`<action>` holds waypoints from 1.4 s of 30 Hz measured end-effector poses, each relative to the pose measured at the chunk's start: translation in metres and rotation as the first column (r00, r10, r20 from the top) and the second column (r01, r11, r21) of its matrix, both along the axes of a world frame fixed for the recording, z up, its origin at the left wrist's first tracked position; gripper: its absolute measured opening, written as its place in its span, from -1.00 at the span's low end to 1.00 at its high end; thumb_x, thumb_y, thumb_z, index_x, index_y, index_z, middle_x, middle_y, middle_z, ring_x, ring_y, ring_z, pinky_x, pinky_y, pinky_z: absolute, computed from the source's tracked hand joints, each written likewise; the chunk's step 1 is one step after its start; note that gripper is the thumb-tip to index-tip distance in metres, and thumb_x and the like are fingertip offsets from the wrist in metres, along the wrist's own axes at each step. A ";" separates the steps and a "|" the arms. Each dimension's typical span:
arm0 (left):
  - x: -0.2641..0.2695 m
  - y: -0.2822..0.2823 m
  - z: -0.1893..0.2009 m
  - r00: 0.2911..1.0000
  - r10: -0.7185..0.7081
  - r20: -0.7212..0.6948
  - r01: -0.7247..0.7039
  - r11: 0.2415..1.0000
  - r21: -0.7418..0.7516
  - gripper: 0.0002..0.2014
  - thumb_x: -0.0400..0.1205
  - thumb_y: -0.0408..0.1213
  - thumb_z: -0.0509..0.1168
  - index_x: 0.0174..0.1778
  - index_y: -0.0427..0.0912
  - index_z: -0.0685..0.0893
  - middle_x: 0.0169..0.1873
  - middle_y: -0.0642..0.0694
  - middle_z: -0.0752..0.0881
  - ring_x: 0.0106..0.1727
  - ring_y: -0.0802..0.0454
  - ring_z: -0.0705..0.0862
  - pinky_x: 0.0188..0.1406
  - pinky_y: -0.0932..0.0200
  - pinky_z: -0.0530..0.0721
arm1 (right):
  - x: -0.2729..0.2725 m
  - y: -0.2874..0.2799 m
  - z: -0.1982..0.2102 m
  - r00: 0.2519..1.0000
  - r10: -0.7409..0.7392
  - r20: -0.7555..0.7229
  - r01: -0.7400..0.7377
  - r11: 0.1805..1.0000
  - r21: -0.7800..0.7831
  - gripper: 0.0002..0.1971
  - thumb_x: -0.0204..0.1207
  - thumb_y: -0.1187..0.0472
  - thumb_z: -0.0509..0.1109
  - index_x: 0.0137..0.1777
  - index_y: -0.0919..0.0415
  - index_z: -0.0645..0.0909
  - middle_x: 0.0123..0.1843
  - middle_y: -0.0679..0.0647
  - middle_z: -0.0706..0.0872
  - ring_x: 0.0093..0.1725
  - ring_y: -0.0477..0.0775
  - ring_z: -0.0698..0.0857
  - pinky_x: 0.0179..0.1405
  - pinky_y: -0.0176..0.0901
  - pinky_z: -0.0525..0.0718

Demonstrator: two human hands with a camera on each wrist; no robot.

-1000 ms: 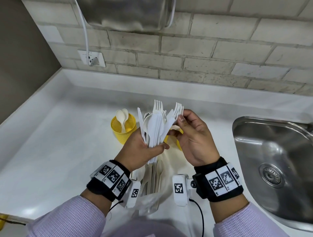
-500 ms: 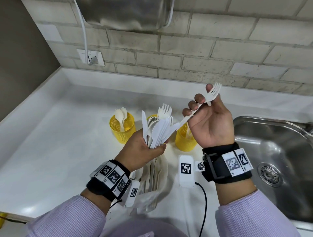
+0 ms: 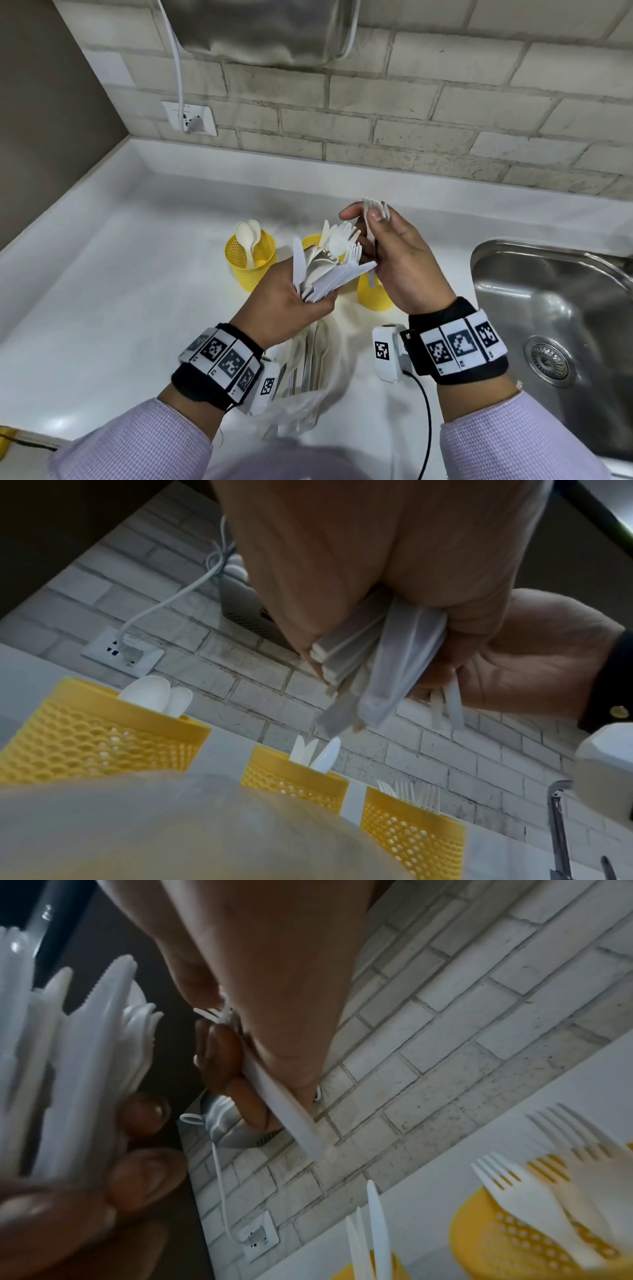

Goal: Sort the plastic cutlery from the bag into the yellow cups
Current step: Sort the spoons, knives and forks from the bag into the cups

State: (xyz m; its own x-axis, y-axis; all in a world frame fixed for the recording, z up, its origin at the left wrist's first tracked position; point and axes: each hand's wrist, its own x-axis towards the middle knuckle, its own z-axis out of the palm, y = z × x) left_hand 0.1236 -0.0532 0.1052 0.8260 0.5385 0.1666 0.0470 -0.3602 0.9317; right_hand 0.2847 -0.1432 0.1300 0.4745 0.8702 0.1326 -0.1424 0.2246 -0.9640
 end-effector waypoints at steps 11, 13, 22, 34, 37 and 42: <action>0.000 0.002 -0.005 1.000 -0.027 0.017 0.026 0.999 0.042 -0.63 0.57 -0.55 0.47 -0.19 0.10 0.64 -0.37 0.22 0.65 -0.33 0.25 0.58 -0.27 0.39 0.53 | -0.002 -0.007 0.003 0.982 0.125 0.143 -0.122 0.992 -0.035 -0.84 0.54 0.27 0.45 0.07 0.24 0.79 -0.12 0.35 0.77 -0.15 0.09 0.73 -0.13 -0.22 0.65; 0.000 0.002 -0.005 1.000 -0.025 0.017 0.024 0.998 0.050 -0.62 0.57 -0.52 0.49 -0.18 0.15 0.64 -0.36 0.22 0.66 -0.32 0.23 0.60 -0.26 0.37 0.54 | -0.002 -0.007 0.005 0.974 0.128 0.186 -0.123 0.992 -0.038 -0.88 0.58 0.17 0.45 -0.04 0.07 0.84 -0.04 0.36 0.81 -0.06 0.13 0.76 -0.02 -0.11 0.69; -0.001 0.001 -0.005 1.000 -0.017 -0.018 0.018 0.999 0.049 -0.64 0.59 -0.40 0.55 0.05 0.21 0.68 -0.15 0.43 0.78 -0.08 0.37 0.76 -0.07 0.52 0.58 | -0.002 -0.001 0.012 0.964 -0.203 0.171 0.192 0.978 0.080 -0.74 0.73 0.11 0.31 -0.13 0.03 0.79 -0.47 0.09 0.53 -0.46 0.06 0.46 -0.35 -0.15 0.49; -0.002 0.001 -0.006 1.000 -0.024 -0.007 0.024 0.997 0.076 -0.65 0.58 -0.39 0.56 0.08 0.17 0.69 -0.11 0.46 0.78 -0.03 0.39 0.77 -0.03 0.54 0.58 | 0.005 -0.002 0.029 0.934 -0.075 -0.349 0.202 0.918 0.342 -0.62 0.86 0.02 -0.01 -0.15 0.17 0.41 -0.44 0.12 0.54 -0.32 0.25 0.70 -0.03 0.16 0.68; -0.002 0.002 -0.005 1.000 -0.018 0.000 0.018 0.998 0.063 -0.65 0.58 -0.38 0.56 0.06 0.21 0.69 -0.13 0.45 0.79 -0.05 0.38 0.78 -0.05 0.53 0.59 | 0.014 -0.008 0.040 0.889 -0.147 -0.434 0.322 0.875 0.362 -0.62 0.86 -0.07 -0.01 -0.11 0.11 0.43 -0.50 0.02 0.28 -0.50 0.09 0.37 -0.21 0.03 0.61; -0.001 0.001 -0.003 0.999 -0.043 0.000 0.043 0.998 0.040 -0.69 0.58 -0.41 0.56 0.06 0.11 0.73 -0.16 0.42 0.81 -0.09 0.40 0.78 -0.08 0.54 0.59 | 0.025 -0.014 0.035 0.955 -0.296 -0.001 0.292 0.943 0.158 -0.78 0.73 0.06 0.29 -0.09 0.18 0.56 -0.54 -0.08 0.26 -0.54 -0.01 0.19 -0.44 -0.19 0.22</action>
